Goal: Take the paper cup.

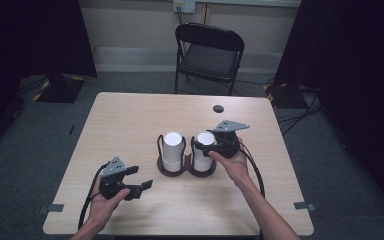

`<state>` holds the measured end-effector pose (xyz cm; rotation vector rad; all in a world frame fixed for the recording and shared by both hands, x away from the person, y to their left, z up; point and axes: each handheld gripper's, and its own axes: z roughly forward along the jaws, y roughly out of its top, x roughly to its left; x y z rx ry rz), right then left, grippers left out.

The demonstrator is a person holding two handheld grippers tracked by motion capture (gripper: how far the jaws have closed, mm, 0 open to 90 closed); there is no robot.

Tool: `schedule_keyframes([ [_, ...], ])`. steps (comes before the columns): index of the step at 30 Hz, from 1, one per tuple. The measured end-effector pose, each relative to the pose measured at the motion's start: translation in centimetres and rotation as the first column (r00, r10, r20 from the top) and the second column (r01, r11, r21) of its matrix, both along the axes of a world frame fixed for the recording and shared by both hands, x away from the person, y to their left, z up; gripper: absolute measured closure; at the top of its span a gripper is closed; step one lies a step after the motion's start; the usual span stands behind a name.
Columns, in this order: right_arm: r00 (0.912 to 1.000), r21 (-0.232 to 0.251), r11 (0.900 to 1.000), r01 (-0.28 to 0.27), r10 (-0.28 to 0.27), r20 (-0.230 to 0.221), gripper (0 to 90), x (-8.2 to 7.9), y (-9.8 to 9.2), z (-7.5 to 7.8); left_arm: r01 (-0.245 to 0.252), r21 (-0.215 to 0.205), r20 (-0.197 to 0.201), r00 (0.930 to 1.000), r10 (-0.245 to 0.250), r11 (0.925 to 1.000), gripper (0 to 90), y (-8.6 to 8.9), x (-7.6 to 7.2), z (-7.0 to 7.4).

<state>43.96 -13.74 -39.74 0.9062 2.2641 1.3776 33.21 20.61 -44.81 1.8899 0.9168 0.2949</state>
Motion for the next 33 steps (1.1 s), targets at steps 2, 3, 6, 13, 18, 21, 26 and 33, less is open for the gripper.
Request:
schedule_keyframes([
  [2, 1.0, -0.002, 1.0, -0.003, 0.003, 0.004, 34.1, -0.1, 0.0, 0.0, 0.007, 0.004, 0.004, 1.0, -0.007, 1.0, 21.8, 0.0, 0.0, 0.0],
  [3, 1.0, -0.003, 1.0, -0.003, 0.003, 0.005, 34.2, -0.1, 0.1, 0.0, 0.009, 0.004, 0.004, 1.0, -0.009, 1.0, 21.8, -0.1, 0.0, 0.0],
  [6, 1.0, -0.01, 1.0, -0.004, 0.004, 0.005, 34.2, -0.2, 0.1, 0.1, 0.011, 0.007, 0.002, 0.9999, -0.011, 0.9999, 21.8, -0.1, 0.0, 0.0],
  [13, 1.0, -0.002, 1.0, -0.001, 0.001, 0.007, 34.3, -0.1, -0.2, 0.2, 0.014, 0.013, -0.001, 0.9999, -0.014, 0.9998, 21.7, -0.3, 0.1, -0.2],
  [18, 1.0, 0.007, 1.0, 0.004, -0.004, 0.006, 34.4, -0.1, -0.4, 0.3, 0.014, 0.013, 0.001, 0.9999, -0.014, 0.9998, 21.7, -0.3, 0.1, -0.2],
  [21, 0.9999, 0.014, 1.0, 0.007, -0.007, 0.009, 34.4, -0.1, -0.4, 0.4, 0.016, 0.013, 0.001, 0.9999, -0.016, 0.9998, 21.7, -0.3, 0.1, -0.2],
  [26, 0.9999, 0.026, 1.0, 0.008, -0.008, 0.014, 34.5, -0.2, -0.5, 0.6, 0.014, 0.014, 0.001, 0.9999, -0.014, 0.9998, 21.7, -0.3, 0.1, -0.2],
  [33, 0.9997, 0.04, 0.999, 0.006, -0.007, 0.024, 34.6, -0.2, -0.8, 1.2, 0.023, 0.022, 0.008, 0.9997, -0.023, 0.9995, 20.7, -0.5, 0.0, -0.2],
])
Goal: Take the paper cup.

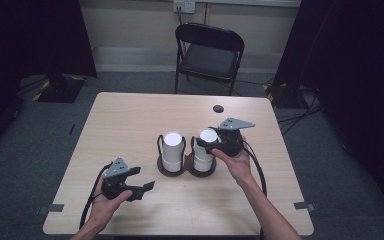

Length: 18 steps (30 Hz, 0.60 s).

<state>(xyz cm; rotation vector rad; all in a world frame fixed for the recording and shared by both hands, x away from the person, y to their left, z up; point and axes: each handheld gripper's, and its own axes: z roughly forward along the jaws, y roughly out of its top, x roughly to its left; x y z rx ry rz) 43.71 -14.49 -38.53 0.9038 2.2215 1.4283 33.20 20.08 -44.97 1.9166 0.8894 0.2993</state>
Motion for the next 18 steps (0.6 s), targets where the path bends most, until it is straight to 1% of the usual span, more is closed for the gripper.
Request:
schedule_keyframes([
  [4, 0.9999, 0.02, 1.0, -0.001, 0.0, 0.013, 34.6, -0.1, -0.3, 0.6, -0.009, -0.006, 0.001, 1.0, 0.009, 0.9999, 17.6, 0.1, 0.0, 0.0],
  [7, 0.9998, 0.032, 0.999, 0.003, -0.004, 0.019, 34.7, -0.2, -0.5, 0.8, -0.02, -0.012, -0.002, 0.9998, 0.02, 0.9997, 17.2, 0.2, 0.1, 0.0],
  [10, 0.9997, 0.041, 0.999, 0.006, -0.007, 0.023, 34.7, -0.3, -0.6, 1.2, -0.021, -0.01, -0.003, 0.9998, 0.021, 0.9997, 17.4, 0.2, 0.1, 0.0],
  [14, 0.9995, 0.055, 0.998, 0.008, -0.01, 0.031, 34.7, -0.4, -0.8, 1.7, -0.026, -0.028, -0.017, 0.9995, 0.026, 0.9993, 19.3, 0.0, 0.1, 0.0],
  [17, 0.9993, 0.062, 0.998, 0.01, -0.012, 0.034, 34.8, -0.4, -0.9, 1.8, -0.024, -0.024, -0.011, 0.9997, 0.024, 0.9994, 20.2, 0.0, 0.1, 0.1],
  [18, 0.9993, 0.065, 0.998, 0.01, -0.012, 0.036, 34.8, -0.4, -0.9, 1.9, -0.026, -0.029, -0.012, 0.9996, 0.025, 0.9992, 20.2, -0.1, 0.0, 0.1],
])
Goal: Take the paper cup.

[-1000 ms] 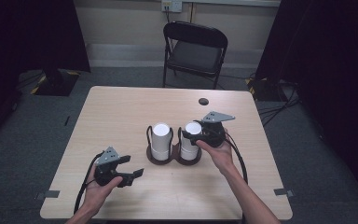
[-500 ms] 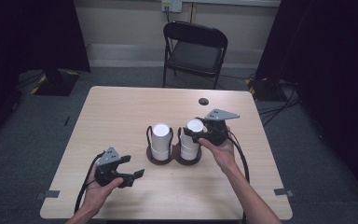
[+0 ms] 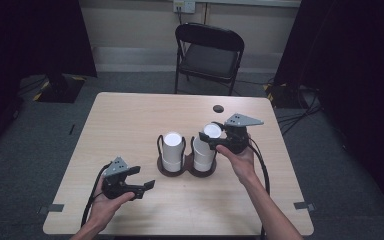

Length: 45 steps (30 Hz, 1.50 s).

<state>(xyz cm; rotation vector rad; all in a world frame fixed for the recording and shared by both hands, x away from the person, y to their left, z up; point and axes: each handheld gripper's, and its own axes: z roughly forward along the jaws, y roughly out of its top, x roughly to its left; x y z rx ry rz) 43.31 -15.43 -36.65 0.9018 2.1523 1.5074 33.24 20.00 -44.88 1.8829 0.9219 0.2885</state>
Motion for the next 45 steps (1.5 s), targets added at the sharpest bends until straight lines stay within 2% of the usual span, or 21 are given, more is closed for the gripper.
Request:
schedule_keyframes([
  [10, 0.9999, 0.014, 1.0, 0.012, -0.012, 0.011, 34.8, -0.2, 0.0, 0.4, 0.003, 0.011, 0.01, 0.9999, -0.003, 0.9999, 24.5, -0.4, -0.1, 0.1],
  [20, 0.9997, 0.063, 0.998, 0.02, -0.021, 0.015, 34.8, -0.2, -0.6, 1.3, 0.002, 0.03, 0.017, 0.9999, -0.002, 0.9995, 26.7, -0.4, -0.1, 0.2],
  [23, 0.9995, 0.093, 0.995, 0.02, -0.022, 0.021, 34.8, -0.2, -0.9, 1.8, 0.003, 0.03, 0.019, 0.9998, -0.004, 0.9996, 26.9, -0.4, -0.2, 0.3],
  [32, 0.9987, 0.123, 0.992, 0.029, -0.034, 0.038, 34.8, -0.2, -1.2, 2.6, -0.004, 0.011, 0.022, 0.9998, 0.004, 0.9999, 26.8, -0.2, -0.3, 0.4],
  [34, 0.9987, 0.136, 0.99, 0.029, -0.035, 0.037, 34.8, -0.3, -1.4, 2.8, -0.004, 0.011, 0.026, 0.9997, 0.004, 0.9999, 26.6, -0.2, -0.3, 0.5],
  [38, 0.9984, 0.123, 0.992, 0.025, -0.031, 0.048, 34.8, -0.6, -1.4, 3.3, -0.001, 0.01, 0.044, 0.999, 0.0, 0.9999, 25.0, -0.2, -0.2, 0.7],
  [45, 0.998, 0.146, 0.989, 0.034, -0.041, 0.048, 34.8, -1.5, -2.3, 3.9, 0.017, -0.008, 0.047, 0.9988, -0.016, 0.9998, 19.0, -0.3, -0.2, 0.8],
])
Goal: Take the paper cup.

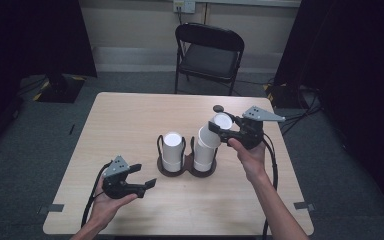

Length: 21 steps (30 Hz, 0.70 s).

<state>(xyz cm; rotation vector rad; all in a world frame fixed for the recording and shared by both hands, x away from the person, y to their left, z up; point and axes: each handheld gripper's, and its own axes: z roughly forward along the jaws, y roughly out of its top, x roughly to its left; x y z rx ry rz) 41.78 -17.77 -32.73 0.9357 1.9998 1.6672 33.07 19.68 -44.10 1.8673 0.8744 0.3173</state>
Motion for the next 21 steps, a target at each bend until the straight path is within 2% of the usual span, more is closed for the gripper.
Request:
schedule_keyframes([
  [2, 1.0, 0.005, 1.0, -0.002, 0.002, 0.0, 34.8, -0.1, -0.2, 0.0, 0.013, -0.002, 0.008, 0.9999, -0.013, 0.9999, 19.2, 0.0, -0.1, 0.1],
  [6, 0.9999, 0.004, 1.0, -0.008, 0.008, -0.013, 34.8, -0.6, -0.6, 0.0, -0.002, -0.02, -0.003, 1.0, 0.002, 0.9998, 21.5, -0.3, -0.1, 0.3],
  [9, 0.9992, 0.025, 0.999, -0.022, 0.023, -0.033, 34.8, -0.9, -0.9, 0.0, 0.001, -0.001, 0.02, 0.9998, -0.001, 1.0, 22.3, -0.7, -0.2, 0.5],
  [12, 0.9987, 0.052, 0.998, -0.023, 0.025, -0.043, 34.8, -1.4, -1.3, 0.0, 0.0, -0.002, 0.023, 0.9997, 0.001, 1.0, 24.1, -0.8, -0.2, 0.6],
  [15, 0.9981, 0.053, 0.998, -0.033, 0.036, -0.051, 34.9, -1.7, -1.4, 0.1, -0.013, -0.001, 0.026, 0.9996, 0.013, 0.9999, 25.4, -0.9, -0.1, 0.8],
  [21, 0.996, 0.024, 0.998, -0.063, 0.065, -0.062, 34.9, -2.9, -1.1, 0.1, -0.024, 0.011, 0.109, 0.9938, 0.023, 0.9997, 27.6, -1.8, 0.1, 1.8],
])
